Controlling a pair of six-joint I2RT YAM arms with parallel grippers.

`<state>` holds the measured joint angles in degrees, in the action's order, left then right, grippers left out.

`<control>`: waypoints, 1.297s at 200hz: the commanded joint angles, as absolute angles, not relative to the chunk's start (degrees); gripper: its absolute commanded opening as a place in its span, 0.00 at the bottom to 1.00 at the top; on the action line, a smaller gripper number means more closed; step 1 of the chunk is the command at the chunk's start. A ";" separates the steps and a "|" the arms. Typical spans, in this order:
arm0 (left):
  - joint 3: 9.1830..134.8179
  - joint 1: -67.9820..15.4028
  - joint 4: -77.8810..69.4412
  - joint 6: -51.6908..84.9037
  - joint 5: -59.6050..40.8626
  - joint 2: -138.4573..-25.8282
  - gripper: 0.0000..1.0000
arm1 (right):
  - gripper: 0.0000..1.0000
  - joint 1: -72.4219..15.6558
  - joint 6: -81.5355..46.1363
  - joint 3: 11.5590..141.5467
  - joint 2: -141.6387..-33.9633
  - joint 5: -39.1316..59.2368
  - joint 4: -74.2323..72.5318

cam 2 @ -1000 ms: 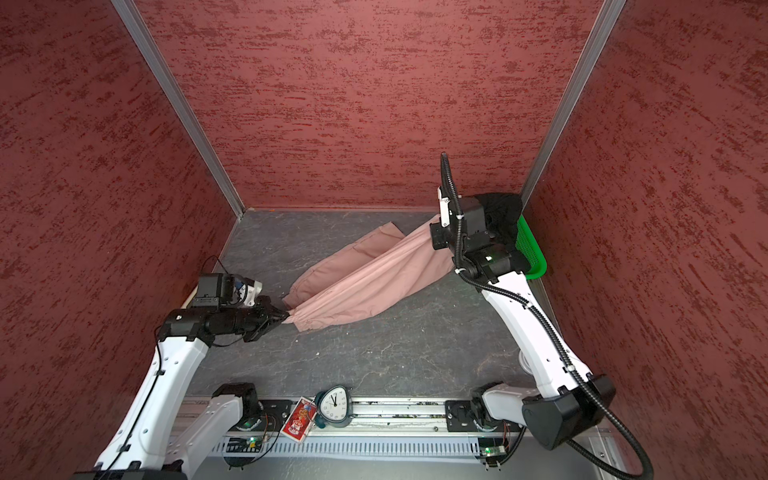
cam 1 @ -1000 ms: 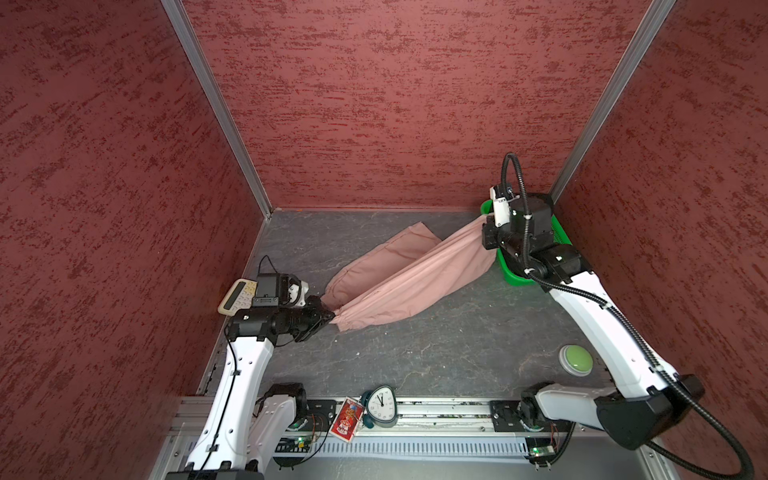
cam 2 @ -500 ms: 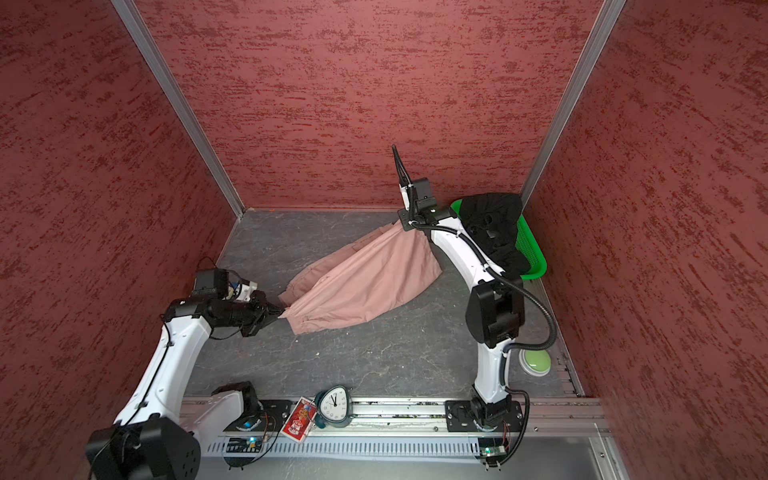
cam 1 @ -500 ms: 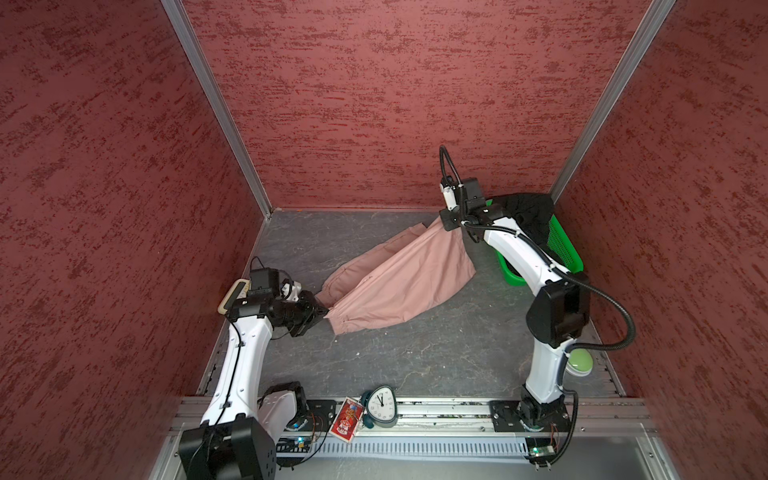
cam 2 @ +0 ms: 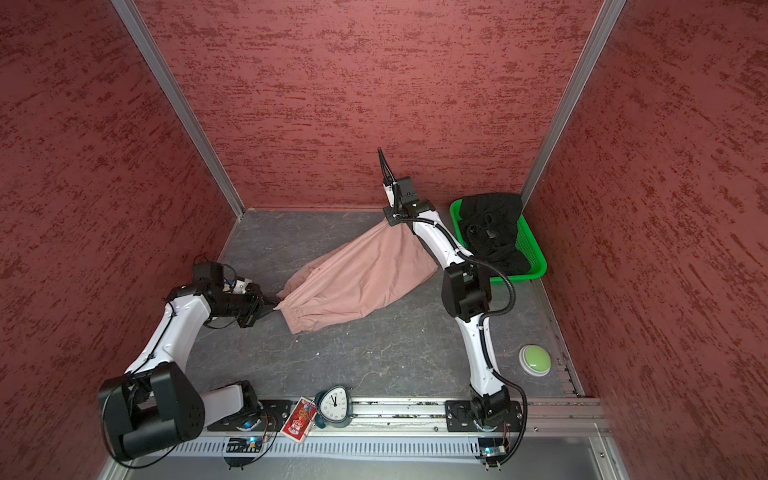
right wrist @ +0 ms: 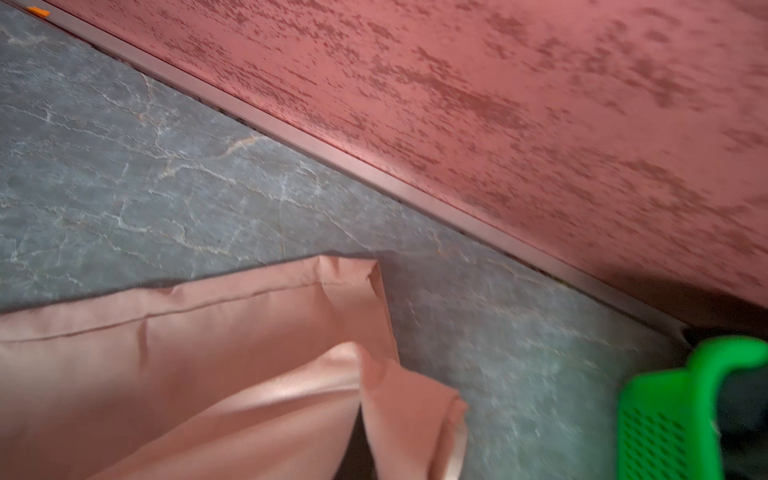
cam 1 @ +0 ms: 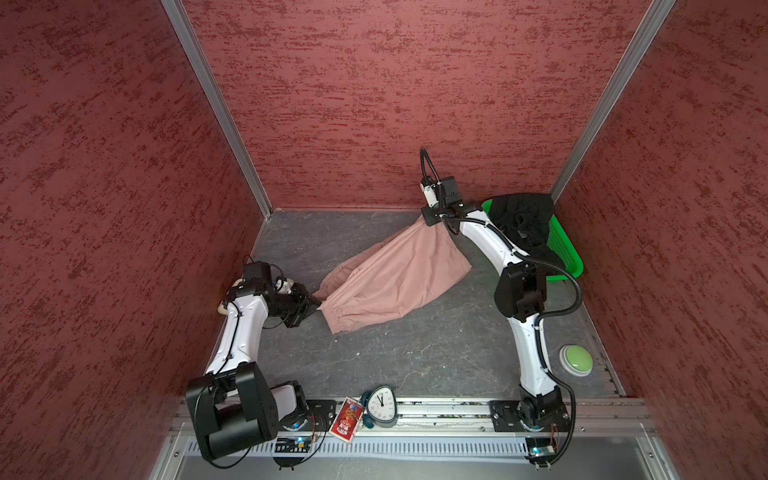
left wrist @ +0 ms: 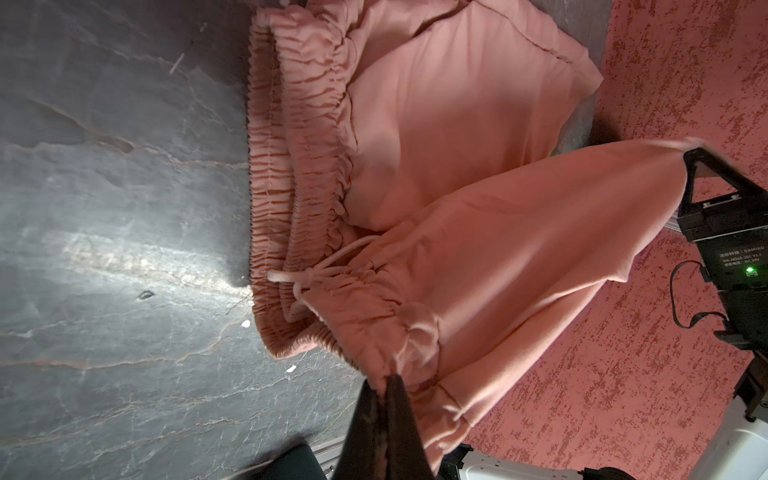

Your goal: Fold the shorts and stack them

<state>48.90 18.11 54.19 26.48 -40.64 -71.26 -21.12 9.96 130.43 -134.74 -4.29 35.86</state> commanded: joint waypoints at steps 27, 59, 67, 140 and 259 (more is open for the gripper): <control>49.76 21.67 53.76 24.21 -37.44 -74.98 0.22 | 0.21 -18.98 11.04 137.91 -140.42 -5.77 34.69; 55.18 23.60 54.04 21.81 -35.44 -77.49 0.99 | 0.56 -18.83 9.11 137.33 -140.26 -5.97 36.57; 57.51 24.13 54.55 21.25 -35.34 -77.83 0.99 | 0.60 -18.68 8.28 137.40 -139.71 -4.79 37.11; 65.80 24.09 50.75 22.34 -36.40 -73.96 0.99 | 0.74 -16.02 -0.41 107.38 -122.07 6.44 24.84; 50.57 -3.94 17.95 29.90 -30.35 -81.13 0.99 | 0.68 -10.92 -18.88 70.94 -113.99 18.05 3.37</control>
<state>49.89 -2.92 20.32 31.03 -35.05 -79.92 -11.35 -14.06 73.89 -115.39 17.08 8.88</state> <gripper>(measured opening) 0.994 0.657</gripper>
